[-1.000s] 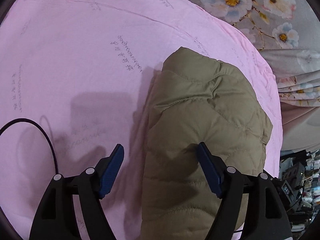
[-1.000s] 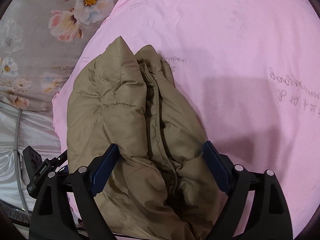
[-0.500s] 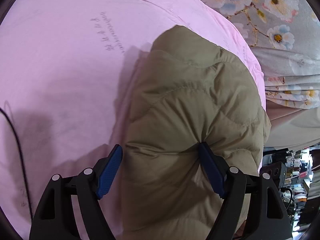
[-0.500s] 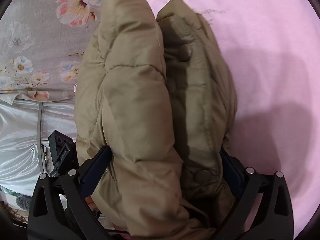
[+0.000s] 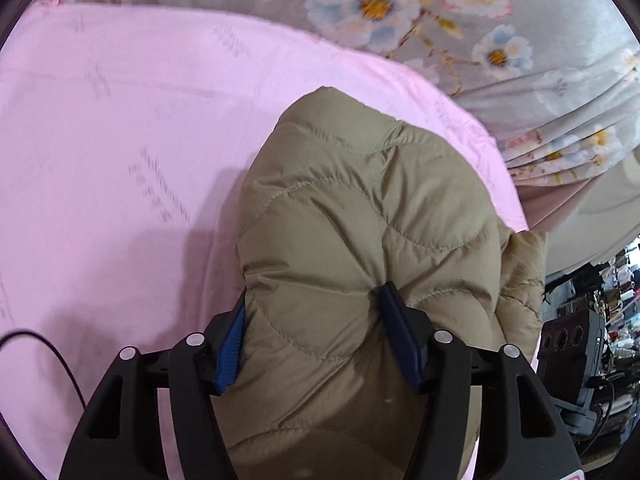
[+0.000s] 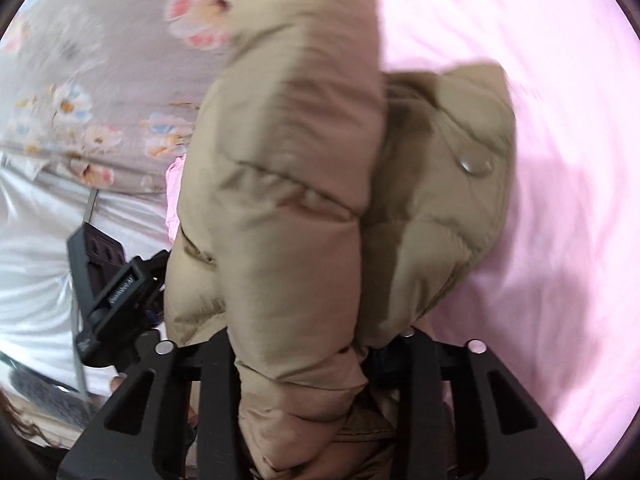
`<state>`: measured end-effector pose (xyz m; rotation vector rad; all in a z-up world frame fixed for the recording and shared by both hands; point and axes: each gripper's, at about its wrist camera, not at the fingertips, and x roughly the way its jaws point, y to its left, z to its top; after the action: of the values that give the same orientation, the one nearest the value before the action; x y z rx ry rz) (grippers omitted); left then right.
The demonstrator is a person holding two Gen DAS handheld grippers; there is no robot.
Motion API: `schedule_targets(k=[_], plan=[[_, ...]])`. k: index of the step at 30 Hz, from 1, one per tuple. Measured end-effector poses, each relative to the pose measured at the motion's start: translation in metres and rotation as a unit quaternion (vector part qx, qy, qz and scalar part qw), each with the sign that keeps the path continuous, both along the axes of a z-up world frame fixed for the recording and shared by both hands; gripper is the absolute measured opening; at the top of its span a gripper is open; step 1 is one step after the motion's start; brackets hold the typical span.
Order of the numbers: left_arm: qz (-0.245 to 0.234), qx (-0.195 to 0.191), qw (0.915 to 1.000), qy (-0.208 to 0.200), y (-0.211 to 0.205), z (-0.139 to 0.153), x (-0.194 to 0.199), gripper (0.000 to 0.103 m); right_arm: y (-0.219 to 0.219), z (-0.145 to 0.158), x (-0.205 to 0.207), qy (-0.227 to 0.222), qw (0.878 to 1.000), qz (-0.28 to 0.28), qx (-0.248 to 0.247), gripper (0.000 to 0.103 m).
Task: Fold large clothes
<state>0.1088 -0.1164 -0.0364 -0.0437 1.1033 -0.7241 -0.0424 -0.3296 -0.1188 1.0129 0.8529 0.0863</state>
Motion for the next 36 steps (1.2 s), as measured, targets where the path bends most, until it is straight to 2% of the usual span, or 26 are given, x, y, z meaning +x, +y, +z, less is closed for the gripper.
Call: schedule_targets(k=[4, 7, 9, 13, 15, 18, 20, 22, 24, 26, 27, 30, 32, 34, 36], plan=[[0.004, -0.018, 0.999, -0.041, 0.011, 0.04, 0.004, 0.051, 0.015, 0.041, 0.017, -0.045, 0.998, 0.011, -0.045, 0.027], [0.011, -0.047, 0.997, -0.06, 0.028, 0.069, 0.009, 0.047, 0.025, 0.08, 0.038, -0.083, 0.992, 0.027, -0.09, 0.027], [0.022, -0.056, 0.995, -0.079, 0.036, 0.081, 0.014, 0.044, 0.031, 0.099, 0.061, -0.091, 0.989, 0.047, -0.11, 0.027], [0.048, -0.052, 0.993, -0.095, 0.059, 0.081, 0.037, 0.041, 0.051, 0.105, 0.105, -0.086, 0.985, 0.077, -0.128, 0.027], [0.059, -0.038, 0.9932, -0.093, 0.074, 0.068, 0.052, 0.039, 0.064, 0.093, 0.124, -0.07, 0.987, 0.083, -0.119, 0.027], [0.082, 0.011, 0.9951, -0.055, 0.105, 0.043, 0.083, 0.038, 0.082, 0.047, 0.13, 0.004, 0.995, 0.083, -0.06, 0.031], [0.094, 0.031, 0.9945, -0.036, 0.127, 0.027, 0.094, 0.036, 0.093, 0.025, 0.11, 0.043, 0.996, 0.07, -0.038, 0.043], [0.094, 0.04, 0.9947, -0.016, 0.143, 0.018, 0.1, 0.037, 0.103, 0.011, 0.084, 0.057, 0.997, 0.042, -0.005, 0.054], [0.092, 0.036, 0.9951, -0.001, 0.156, 0.012, 0.105, 0.044, 0.114, 0.002, 0.062, 0.066, 0.997, 0.018, 0.016, 0.067], [0.081, 0.041, 0.9959, 0.003, 0.159, 0.008, 0.109, 0.051, 0.116, -0.006, 0.054, 0.081, 0.997, 0.009, 0.01, 0.081], [0.076, 0.049, 0.9959, 0.0, 0.159, 0.005, 0.111, 0.061, 0.116, -0.009, 0.056, 0.086, 0.996, 0.003, 0.008, 0.082], [0.068, 0.055, 0.9962, 0.0, 0.156, -0.004, 0.118, 0.075, 0.101, -0.025, 0.054, 0.087, 0.995, -0.027, 0.033, 0.088], [0.066, 0.05, 0.9965, 0.011, 0.16, -0.013, 0.124, 0.08, 0.092, -0.044, 0.055, 0.083, 0.994, -0.036, 0.06, 0.096], [0.066, 0.044, 0.9965, 0.025, 0.161, -0.023, 0.129, 0.084, 0.085, -0.064, 0.056, 0.074, 0.992, -0.041, 0.094, 0.098], [0.067, 0.042, 0.9964, 0.03, 0.163, -0.029, 0.13, 0.085, 0.086, -0.07, 0.061, 0.051, 0.991, -0.044, 0.119, 0.098]])
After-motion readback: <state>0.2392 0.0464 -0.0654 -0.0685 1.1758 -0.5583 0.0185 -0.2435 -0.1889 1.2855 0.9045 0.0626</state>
